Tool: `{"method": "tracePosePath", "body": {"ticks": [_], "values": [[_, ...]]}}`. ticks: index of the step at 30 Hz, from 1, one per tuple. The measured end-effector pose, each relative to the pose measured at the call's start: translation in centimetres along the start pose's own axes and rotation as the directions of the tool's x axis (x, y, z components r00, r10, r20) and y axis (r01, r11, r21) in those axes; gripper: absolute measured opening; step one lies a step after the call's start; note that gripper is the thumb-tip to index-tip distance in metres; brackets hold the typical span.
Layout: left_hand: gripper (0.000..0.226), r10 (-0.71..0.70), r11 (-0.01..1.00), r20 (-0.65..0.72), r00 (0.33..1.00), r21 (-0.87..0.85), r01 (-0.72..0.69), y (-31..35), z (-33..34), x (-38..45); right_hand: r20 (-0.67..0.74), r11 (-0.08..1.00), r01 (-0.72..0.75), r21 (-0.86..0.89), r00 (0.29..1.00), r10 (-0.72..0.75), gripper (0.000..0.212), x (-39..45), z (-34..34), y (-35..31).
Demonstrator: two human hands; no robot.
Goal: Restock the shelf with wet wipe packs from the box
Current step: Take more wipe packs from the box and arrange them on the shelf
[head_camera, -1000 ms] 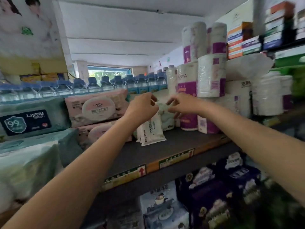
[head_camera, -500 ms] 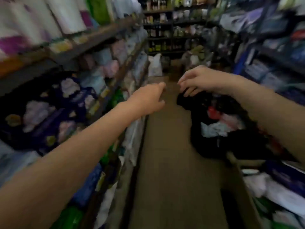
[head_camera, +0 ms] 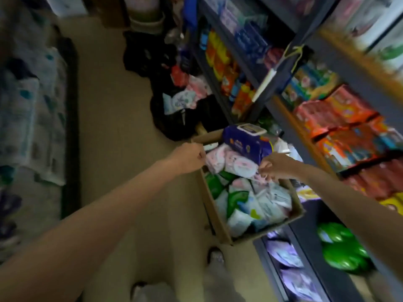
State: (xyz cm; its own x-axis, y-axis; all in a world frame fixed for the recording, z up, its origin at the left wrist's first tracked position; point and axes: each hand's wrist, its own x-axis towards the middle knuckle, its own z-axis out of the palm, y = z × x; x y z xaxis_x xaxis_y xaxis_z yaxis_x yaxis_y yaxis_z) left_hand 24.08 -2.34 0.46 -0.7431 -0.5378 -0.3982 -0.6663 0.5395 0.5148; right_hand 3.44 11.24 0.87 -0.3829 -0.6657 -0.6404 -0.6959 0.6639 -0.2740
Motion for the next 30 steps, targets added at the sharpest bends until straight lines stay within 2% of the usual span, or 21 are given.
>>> {"method": "tracePosePath", "body": {"ticks": [2, 4, 5, 7, 10, 13, 16, 18, 20, 23, 25, 26, 28, 30], "values": [[0.032, -0.010, 1.000, 0.080, 0.997, 0.011, 0.009, 1.9, 4.2, 2.3, 0.049, 0.987, -0.023, -0.158, 0.998, 0.031, 0.023, 2.1, 1.9, 4.6], [0.030, -0.030, 1.000, 0.169, 0.985, 0.007, 0.029, 3.3, 8.6, 4.6, 0.092, 0.980, -0.052, -0.191, 0.993, 0.071, 0.023, 3.8, 3.9, 8.9], [0.028, -0.035, 0.999, 0.215, 0.976, -0.007, 0.037, 3.8, 10.7, 5.6, 0.110, 0.981, -0.052, -0.185, 0.991, 0.073, 0.022, 4.7, 5.1, 11.1], [0.015, -0.037, 0.998, 0.293, 0.955, -0.041, 0.051, 4.7, 14.5, 7.3, 0.111, 0.991, -0.070, -0.116, 0.990, 0.083, 0.035, 6.9, 7.7, 15.0], [0.012, -0.125, 0.986, 0.350, 0.929, -0.057, 0.154, 5.1, 19.1, 9.3, -0.013, 0.994, -0.112, -0.012, 0.994, 0.112, 0.036, 11.0, 10.5, 19.1], [0.025, -0.238, 0.970, 0.368, 0.899, 0.037, 0.241, 4.9, 22.1, 10.5, -0.185, 1.000, -0.017, 0.019, 0.982, 0.021, 0.046, 15.1, 12.6, 22.8], [0.045, -0.210, 0.978, 0.374, 0.903, 0.093, 0.188, 3.9, 23.8, 11.0, -0.157, 0.984, -0.028, -0.178, 0.988, 0.000, 0.066, 17.2, 13.9, 24.6], [0.061, -0.177, 0.981, 0.442, 0.880, 0.152, 0.121, 3.5, 24.8, 11.5, -0.085, 0.981, -0.035, -0.192, 0.996, 0.019, 0.086, 16.7, 12.8, 24.3], [0.067, -0.178, 0.965, 0.499, 0.848, 0.257, 0.052, 3.6, 25.9, 11.9, -0.027, 0.992, -0.037, -0.118, 0.999, 0.035, 0.090, 15.9, 11.8, 24.4], [0.057, -0.181, 0.866, 0.479, 0.859, 0.492, -0.092, 4.5, 27.9, 12.3, 0.025, 0.997, -0.026, -0.070, 0.999, 0.028, 0.062, 14.6, 11.6, 24.2], [0.043, -0.138, 0.813, 0.445, 0.885, 0.561, -0.156, 4.9, 28.9, 12.4, 0.088, 0.999, 0.031, -0.009, 0.996, -0.030, 0.055, 13.8, 11.7, 23.4], [0.040, -0.119, 0.836, 0.429, 0.895, 0.530, -0.143, 4.8, 28.8, 12.5, 0.107, 0.996, 0.059, 0.061, 0.992, -0.066, 0.058, 13.7, 11.6, 22.8], [0.042, -0.167, 0.944, 0.400, 0.901, 0.328, 0.029, 4.8, 27.1, 13.0, 0.093, 0.956, 0.025, 0.293, 0.994, -0.054, 0.057, 13.8, 11.3, 21.4], [0.043, -0.251, 0.968, 0.365, 0.897, 0.121, 0.222, 4.2, 24.4, 13.8, 0.101, 0.819, -0.081, 0.568, 0.994, 0.028, 0.052, 13.6, 10.5, 20.2]]}}
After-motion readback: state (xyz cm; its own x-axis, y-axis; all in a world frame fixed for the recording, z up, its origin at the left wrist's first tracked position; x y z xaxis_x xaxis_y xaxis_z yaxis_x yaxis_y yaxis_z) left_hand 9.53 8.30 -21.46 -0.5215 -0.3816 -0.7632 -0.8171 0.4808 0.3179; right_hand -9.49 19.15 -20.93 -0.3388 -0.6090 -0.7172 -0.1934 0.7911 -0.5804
